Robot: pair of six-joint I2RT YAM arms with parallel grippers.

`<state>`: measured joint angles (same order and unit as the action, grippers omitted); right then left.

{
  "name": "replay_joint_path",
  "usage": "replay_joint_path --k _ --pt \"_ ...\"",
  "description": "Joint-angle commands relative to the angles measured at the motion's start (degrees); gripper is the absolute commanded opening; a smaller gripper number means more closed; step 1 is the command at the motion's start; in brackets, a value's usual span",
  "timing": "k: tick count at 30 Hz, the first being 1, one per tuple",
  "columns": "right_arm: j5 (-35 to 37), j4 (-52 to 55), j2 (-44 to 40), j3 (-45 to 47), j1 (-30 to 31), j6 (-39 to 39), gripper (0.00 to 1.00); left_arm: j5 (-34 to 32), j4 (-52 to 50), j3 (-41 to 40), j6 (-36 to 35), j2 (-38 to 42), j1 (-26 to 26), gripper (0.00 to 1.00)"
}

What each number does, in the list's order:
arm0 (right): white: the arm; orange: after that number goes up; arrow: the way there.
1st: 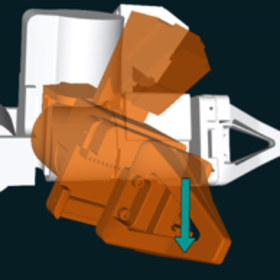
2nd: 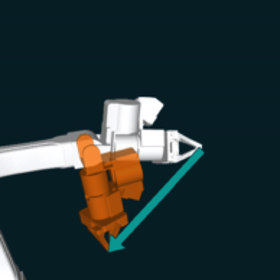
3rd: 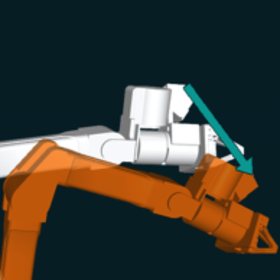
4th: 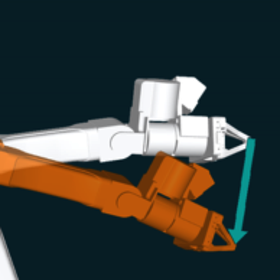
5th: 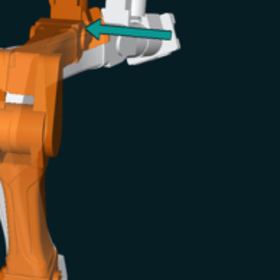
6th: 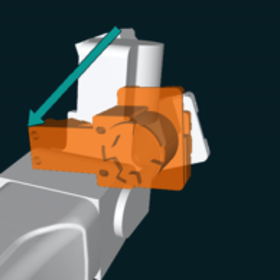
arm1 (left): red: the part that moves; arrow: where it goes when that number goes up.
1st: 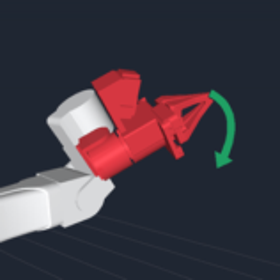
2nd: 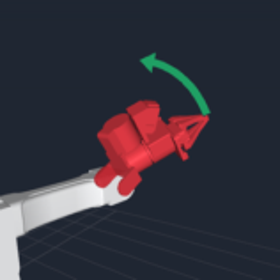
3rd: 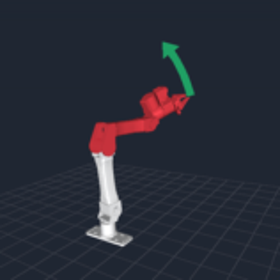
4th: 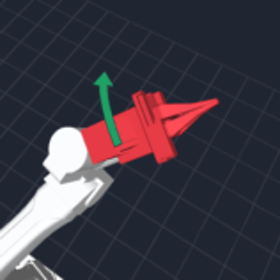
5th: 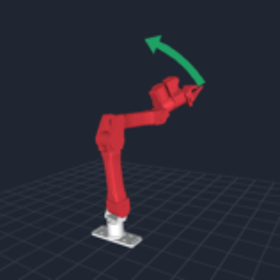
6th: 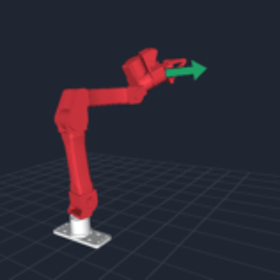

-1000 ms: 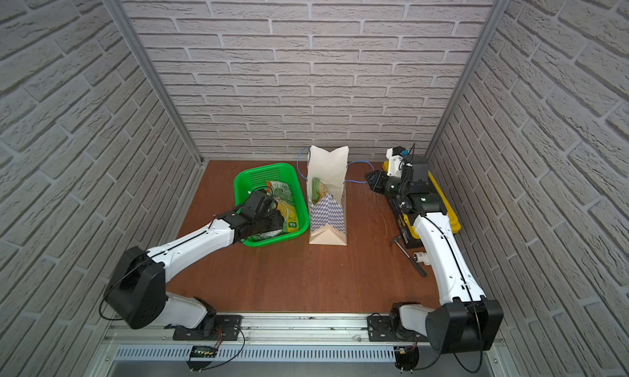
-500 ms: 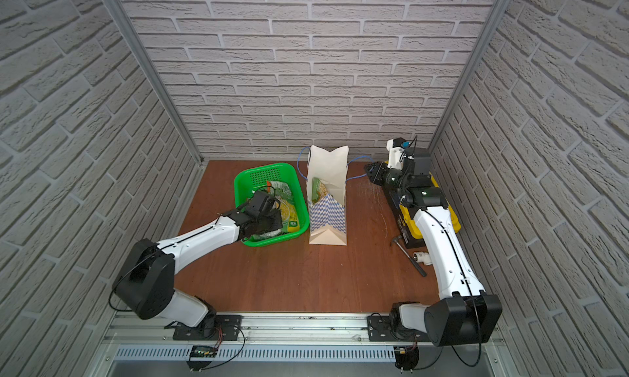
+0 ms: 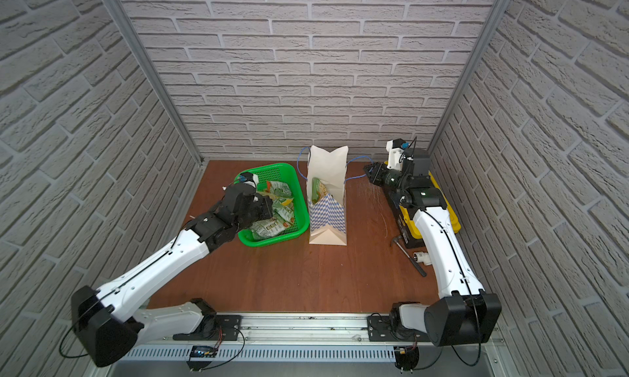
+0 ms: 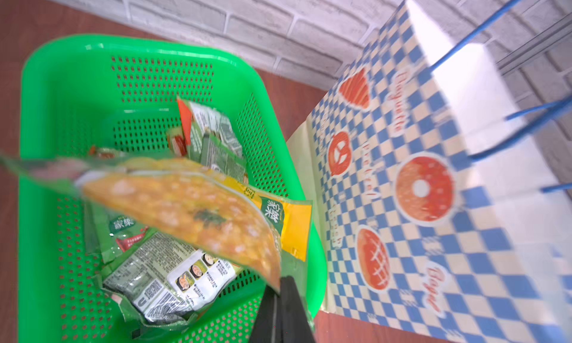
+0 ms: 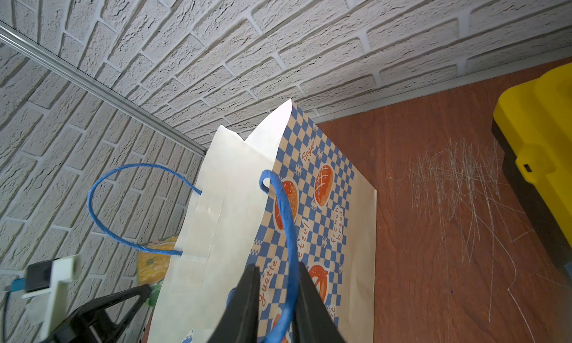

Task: Place the condiment packets inside the bag
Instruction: Pick up the condiment packet from the storage box, then place the condiment packet in the paper bag.

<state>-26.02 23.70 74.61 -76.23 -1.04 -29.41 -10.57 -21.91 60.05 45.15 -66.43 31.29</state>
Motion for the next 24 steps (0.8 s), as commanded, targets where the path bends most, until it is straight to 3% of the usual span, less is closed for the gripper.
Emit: replay_joint_path --k 1,12,24 --pt "-1.0 -2.8 -1.3 0.9 -0.3 -0.3 0.24 -3.8 -0.9 1.5 -3.0 4.2 1.4 0.00" --pt "-1.2 -2.8 -1.5 1.0 -0.3 -0.4 0.24 4.9 2.7 9.4 -7.4 10.0 5.8 0.00" --pt "-1.1 -2.1 -1.9 0.9 -0.3 0.0 0.24 6.7 6.5 21.2 -13.7 2.2 17.0 0.00"
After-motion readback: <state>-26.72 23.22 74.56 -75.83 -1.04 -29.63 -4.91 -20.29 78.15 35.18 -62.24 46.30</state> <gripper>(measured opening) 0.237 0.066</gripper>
